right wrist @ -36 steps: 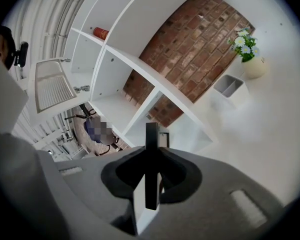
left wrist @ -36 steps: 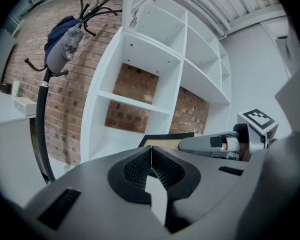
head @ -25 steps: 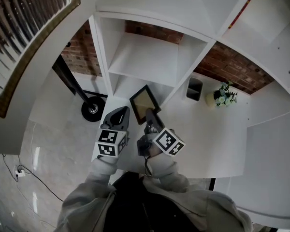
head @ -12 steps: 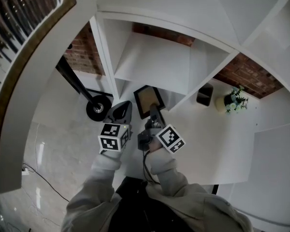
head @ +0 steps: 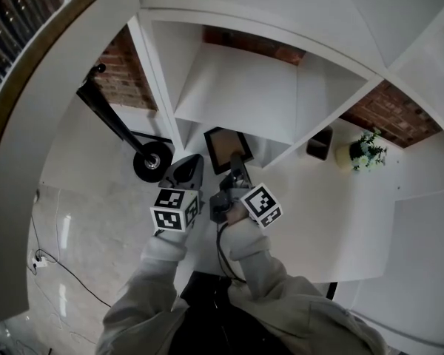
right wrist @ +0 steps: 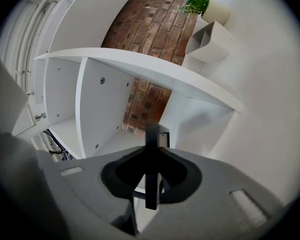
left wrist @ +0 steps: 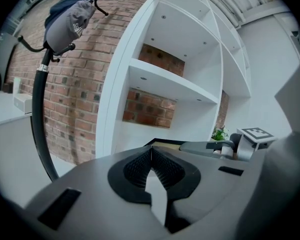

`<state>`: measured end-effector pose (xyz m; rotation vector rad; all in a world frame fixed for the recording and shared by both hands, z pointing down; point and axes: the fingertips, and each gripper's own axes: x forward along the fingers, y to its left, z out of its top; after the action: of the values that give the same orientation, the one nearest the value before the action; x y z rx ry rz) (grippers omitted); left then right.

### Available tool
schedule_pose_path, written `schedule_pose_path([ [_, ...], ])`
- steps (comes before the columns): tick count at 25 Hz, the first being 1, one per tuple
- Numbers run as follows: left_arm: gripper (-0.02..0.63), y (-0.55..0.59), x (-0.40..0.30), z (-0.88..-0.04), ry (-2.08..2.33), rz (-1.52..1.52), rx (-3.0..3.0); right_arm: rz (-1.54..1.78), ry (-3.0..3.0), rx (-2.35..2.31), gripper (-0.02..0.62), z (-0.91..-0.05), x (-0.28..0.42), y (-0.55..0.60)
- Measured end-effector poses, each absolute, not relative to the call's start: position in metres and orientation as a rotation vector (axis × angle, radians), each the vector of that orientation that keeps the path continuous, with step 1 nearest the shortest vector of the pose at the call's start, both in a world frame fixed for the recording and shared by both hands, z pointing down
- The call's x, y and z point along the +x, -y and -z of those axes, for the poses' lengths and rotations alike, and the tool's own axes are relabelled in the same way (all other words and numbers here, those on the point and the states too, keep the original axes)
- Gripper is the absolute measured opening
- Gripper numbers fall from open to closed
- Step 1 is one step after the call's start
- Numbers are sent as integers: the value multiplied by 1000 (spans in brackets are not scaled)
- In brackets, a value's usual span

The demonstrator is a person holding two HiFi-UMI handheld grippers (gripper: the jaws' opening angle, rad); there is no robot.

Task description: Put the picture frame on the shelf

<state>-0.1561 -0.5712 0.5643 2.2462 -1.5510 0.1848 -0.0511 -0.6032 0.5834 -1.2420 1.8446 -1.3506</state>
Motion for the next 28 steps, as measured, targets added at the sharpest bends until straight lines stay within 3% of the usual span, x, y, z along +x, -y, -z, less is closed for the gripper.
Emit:
schedule_pose_path([
  [28,5,562,-166,-581,1532,-237,2209,1642,-1676,-1417,76,-644,-56,600],
])
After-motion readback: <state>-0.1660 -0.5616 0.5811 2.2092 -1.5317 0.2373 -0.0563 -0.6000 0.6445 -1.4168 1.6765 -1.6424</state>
